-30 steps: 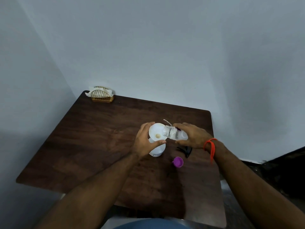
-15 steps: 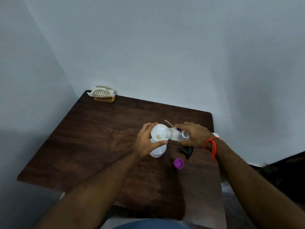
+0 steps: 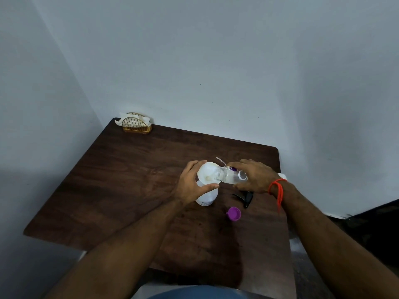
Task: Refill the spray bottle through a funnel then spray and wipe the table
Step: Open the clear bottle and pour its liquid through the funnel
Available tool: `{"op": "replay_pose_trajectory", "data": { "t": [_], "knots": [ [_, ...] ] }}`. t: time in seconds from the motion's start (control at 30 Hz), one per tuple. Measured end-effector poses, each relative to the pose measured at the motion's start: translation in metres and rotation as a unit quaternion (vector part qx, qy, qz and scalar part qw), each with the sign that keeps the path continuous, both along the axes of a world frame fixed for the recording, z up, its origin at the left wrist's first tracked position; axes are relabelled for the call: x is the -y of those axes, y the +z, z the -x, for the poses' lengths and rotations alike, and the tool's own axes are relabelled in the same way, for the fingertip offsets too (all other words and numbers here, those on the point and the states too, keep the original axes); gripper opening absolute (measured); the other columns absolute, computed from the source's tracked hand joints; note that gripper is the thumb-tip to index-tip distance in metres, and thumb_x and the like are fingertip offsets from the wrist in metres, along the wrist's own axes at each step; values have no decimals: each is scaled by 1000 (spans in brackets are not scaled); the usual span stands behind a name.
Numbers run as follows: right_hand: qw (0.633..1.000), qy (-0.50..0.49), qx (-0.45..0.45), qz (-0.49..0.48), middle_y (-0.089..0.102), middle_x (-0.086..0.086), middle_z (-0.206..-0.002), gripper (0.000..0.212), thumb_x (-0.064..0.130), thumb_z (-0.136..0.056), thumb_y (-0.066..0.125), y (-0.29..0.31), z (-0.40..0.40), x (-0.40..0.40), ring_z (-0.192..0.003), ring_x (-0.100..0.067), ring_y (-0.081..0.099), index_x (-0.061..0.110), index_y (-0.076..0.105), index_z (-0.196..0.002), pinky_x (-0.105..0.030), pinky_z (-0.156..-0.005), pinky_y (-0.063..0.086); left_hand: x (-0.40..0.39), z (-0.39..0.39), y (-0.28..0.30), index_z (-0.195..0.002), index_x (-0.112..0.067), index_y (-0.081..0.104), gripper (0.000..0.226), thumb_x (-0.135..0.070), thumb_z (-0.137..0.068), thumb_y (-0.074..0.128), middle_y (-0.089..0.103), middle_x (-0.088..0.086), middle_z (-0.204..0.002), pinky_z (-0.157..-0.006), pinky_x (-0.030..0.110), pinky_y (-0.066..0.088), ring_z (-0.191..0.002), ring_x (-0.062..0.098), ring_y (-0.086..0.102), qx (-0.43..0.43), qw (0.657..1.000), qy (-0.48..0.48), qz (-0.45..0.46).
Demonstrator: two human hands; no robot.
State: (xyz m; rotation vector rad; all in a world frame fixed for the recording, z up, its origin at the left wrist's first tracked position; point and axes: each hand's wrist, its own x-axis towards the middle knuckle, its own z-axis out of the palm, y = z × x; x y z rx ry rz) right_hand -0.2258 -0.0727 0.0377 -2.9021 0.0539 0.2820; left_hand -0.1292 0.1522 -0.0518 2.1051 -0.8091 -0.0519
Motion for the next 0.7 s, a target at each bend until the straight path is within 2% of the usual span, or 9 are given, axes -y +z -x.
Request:
{"op": "replay_pose_trajectory", "data": {
  "t": [0.3,0.47,0.7],
  "knots": [
    [1000,-1,5,9,56,6,-122,72,51,-79,68,0,-1,2,-111,-18,52,39,38,-143,-38,-91,45,-1,-1,0,-135,-24,54,82,-64,-67,77,52,-8,-135,-93,-1,29,-116,-2,45,10,1000,-1,-2],
    [1000,0,0,16,55,7,-124,73,53,-79,67,1,-1,4,-113,-18,52,39,37,-144,-38,-93,44,1,-1,0,-135,-24,52,83,-65,-67,77,51,-8,-136,-96,11,37,-117,3,47,6,1000,-5,-7],
    [1000,0,2,22,54,7,-127,72,54,-79,66,2,1,5,-115,-19,51,39,38,-143,-40,-95,44,1,-1,-1,-135,-25,53,83,-66,-67,76,51,-9,-136,-92,-1,27,-115,-4,42,9,1000,3,-12]
  ]
}}
